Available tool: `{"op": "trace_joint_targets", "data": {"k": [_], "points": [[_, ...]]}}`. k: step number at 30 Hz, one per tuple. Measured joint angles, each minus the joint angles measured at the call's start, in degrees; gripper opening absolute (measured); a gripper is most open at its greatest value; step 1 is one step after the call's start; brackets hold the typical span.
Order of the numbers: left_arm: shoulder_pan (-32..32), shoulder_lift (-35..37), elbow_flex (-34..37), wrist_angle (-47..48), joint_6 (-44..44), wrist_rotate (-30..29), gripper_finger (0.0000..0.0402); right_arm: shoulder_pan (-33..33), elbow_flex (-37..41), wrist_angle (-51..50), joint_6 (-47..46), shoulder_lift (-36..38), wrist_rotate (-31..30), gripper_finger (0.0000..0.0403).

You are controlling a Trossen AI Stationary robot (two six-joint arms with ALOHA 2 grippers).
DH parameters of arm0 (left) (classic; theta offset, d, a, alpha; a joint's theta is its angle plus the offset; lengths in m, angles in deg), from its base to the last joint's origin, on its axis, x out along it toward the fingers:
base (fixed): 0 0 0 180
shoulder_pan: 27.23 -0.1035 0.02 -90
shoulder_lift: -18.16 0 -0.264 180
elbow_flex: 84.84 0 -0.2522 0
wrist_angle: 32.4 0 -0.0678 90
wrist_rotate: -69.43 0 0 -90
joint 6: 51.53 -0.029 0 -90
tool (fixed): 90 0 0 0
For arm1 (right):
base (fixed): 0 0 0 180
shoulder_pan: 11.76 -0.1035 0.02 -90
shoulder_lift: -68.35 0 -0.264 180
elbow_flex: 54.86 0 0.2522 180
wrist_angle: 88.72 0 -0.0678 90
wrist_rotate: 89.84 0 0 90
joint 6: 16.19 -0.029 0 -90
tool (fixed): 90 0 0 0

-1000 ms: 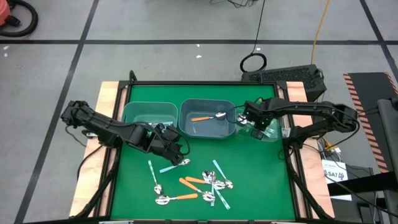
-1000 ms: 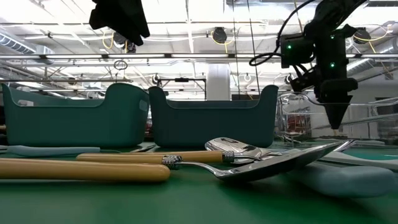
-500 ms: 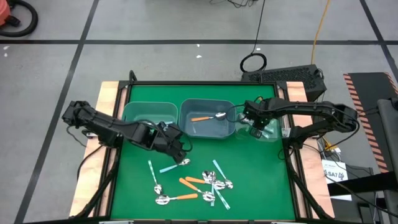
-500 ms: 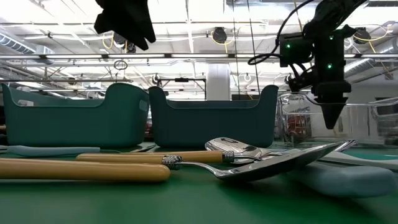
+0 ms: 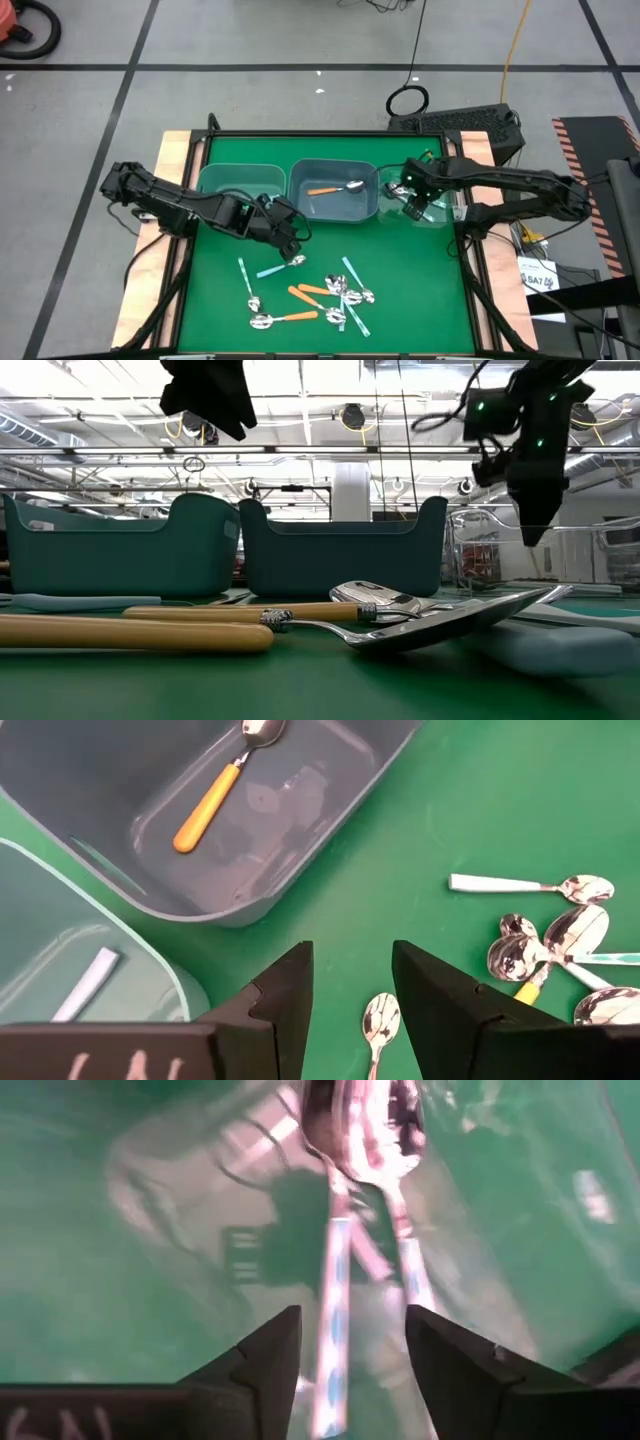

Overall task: Sort silverware by color (type)
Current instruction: Put the blue spoon into the green bin

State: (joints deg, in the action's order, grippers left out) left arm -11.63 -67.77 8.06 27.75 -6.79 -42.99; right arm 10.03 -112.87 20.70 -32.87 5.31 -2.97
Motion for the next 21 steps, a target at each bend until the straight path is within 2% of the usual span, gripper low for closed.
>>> {"op": "trace_joint_targets", "data": {"k": [7, 14, 21], "points": [[-0.86, 0.0, 0.0, -0.01, 2.28, 0.17, 0.0145, -3.25, 0.0, 0.01, -12.51, 11.13, 1.4, 0.0168], [2.63, 0.0, 0.0, 0.0, 4.74, 2.93, 0.015, -8.26, 0.0, 0.66, -22.47, 18.53, 1.75, 0.0167], [7.34, 0.0, -0.02, 2.36, 7.1, 3.15, 0.0218, -13.78, -2.13, 4.22, -26.39, 19.96, 1.64, 0.0167]]}}
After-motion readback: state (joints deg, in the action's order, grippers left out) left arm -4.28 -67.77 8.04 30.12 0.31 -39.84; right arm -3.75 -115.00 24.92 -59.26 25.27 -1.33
